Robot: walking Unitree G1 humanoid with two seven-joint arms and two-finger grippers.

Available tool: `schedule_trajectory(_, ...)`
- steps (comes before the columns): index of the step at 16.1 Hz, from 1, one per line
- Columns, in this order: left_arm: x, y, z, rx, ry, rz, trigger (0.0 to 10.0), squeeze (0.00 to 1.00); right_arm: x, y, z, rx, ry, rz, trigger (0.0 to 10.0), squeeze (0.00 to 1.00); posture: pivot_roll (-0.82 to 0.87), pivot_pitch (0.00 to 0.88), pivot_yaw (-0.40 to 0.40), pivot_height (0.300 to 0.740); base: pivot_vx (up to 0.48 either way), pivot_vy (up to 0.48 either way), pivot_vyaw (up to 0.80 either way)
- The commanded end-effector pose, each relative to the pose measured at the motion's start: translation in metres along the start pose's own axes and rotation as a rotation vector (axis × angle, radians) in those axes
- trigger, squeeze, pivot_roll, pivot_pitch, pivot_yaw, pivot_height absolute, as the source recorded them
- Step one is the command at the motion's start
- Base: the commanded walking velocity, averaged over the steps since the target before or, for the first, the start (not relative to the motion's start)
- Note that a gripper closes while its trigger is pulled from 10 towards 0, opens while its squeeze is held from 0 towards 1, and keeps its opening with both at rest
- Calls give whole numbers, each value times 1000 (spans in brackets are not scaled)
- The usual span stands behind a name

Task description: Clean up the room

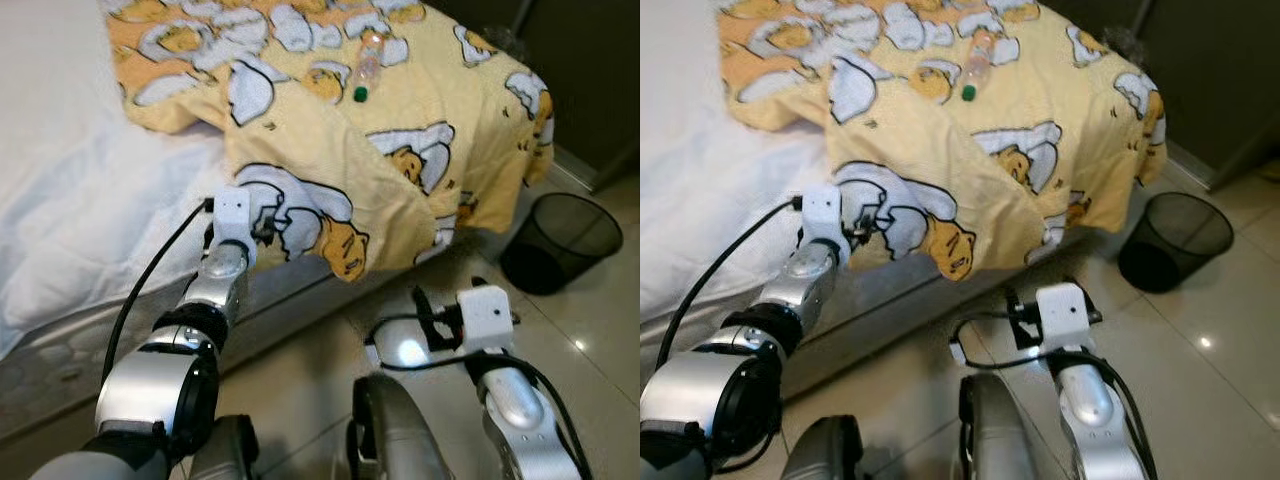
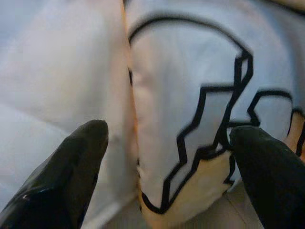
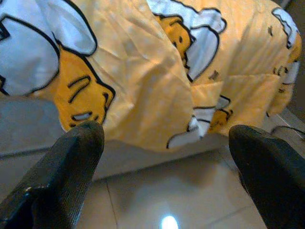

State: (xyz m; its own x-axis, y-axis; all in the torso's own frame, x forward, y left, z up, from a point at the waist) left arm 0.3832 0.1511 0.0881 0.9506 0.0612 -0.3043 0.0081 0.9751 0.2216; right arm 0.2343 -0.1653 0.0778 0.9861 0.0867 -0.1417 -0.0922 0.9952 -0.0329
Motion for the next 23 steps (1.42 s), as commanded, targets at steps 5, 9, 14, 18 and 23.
schedule_trajectory(5,0,13,-6,-58,40,97,10000,0,-27,-7,4,-31,49,20,10000,0,-424,237,-59,630,0,0,0)
schedule_trajectory(9,1,13,-3,-99,26,82,10000,0,-49,-11,0,-45,105,19,10000,0,-446,268,-71,630,0,0,0)
schedule_trajectory(14,0,-7,1,-102,17,-27,0,0,-55,-8,0,-38,125,14,10000,0,-463,280,-59,630,0,0,0)
schedule_trajectory(18,1,-9,4,-172,-14,-92,0,0,-56,-6,-3,-14,139,2,10000,0,-450,269,-42,630,0,0,0)
schedule_trajectory(23,-2,-8,-9,-79,12,-148,0,0,-45,-3,-3,-5,131,10,10000,0,-420,246,-36,630,0,0,0)
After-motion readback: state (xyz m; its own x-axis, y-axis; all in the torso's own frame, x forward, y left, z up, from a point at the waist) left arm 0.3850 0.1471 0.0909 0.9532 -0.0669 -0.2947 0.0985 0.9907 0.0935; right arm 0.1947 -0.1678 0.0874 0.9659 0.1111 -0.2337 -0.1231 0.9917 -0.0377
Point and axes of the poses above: a point about 5 cm out from each wrist's last joint towards the gripper, its own x axis pointing out of the wrist towards the gripper, its own z axis along the axis of the wrist's last joint, y = z × x, the point moved 1 cm from there along x, pointing out of the wrist towards the gripper, and after that the axes turned 10 degrees about x, right-handed, at the moved point
